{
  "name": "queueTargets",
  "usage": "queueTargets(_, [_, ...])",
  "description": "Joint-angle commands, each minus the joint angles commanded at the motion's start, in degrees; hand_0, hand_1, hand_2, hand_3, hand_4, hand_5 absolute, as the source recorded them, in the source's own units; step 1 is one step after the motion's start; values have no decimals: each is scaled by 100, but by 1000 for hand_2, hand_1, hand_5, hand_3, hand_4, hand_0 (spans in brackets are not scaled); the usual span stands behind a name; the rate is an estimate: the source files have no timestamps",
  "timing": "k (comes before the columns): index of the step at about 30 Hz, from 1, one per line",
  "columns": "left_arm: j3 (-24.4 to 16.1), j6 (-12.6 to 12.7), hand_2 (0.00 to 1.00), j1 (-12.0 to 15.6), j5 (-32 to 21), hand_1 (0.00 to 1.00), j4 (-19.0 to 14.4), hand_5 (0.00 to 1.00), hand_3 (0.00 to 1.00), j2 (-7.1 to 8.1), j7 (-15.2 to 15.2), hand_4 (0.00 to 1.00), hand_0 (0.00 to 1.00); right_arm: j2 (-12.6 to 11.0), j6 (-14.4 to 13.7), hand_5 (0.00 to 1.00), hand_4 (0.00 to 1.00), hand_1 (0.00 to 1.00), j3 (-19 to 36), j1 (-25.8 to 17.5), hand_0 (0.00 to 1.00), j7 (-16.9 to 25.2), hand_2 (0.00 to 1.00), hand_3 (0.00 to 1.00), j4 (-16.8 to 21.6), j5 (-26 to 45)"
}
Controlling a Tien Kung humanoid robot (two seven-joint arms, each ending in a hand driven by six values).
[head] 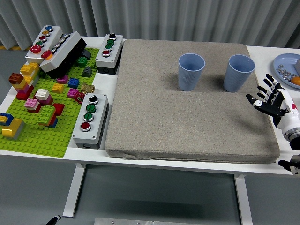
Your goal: Pick cup pour cup place
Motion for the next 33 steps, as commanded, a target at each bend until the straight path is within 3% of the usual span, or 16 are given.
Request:
queueTargets(11, [26, -3, 906, -18, -11, 831, 0, 998, 799, 0, -1, 612, 837, 35, 131, 92, 808, 926, -259, 393, 949, 145, 998, 997, -546, 28])
queueTargets(12, [28, -4, 904, -20, -11, 831, 0, 998, 799, 1, -1, 613, 837, 40, 121, 124, 815, 929, -268, 426, 998, 156, 998, 998, -588, 19])
queueTargets(33, [55, -21, 905, -57, -16, 831, 0, 998, 796, 21, 1, 613, 837, 177, 81, 139, 817, 927, -405, 722, 998, 319, 998, 993, -1066, 117])
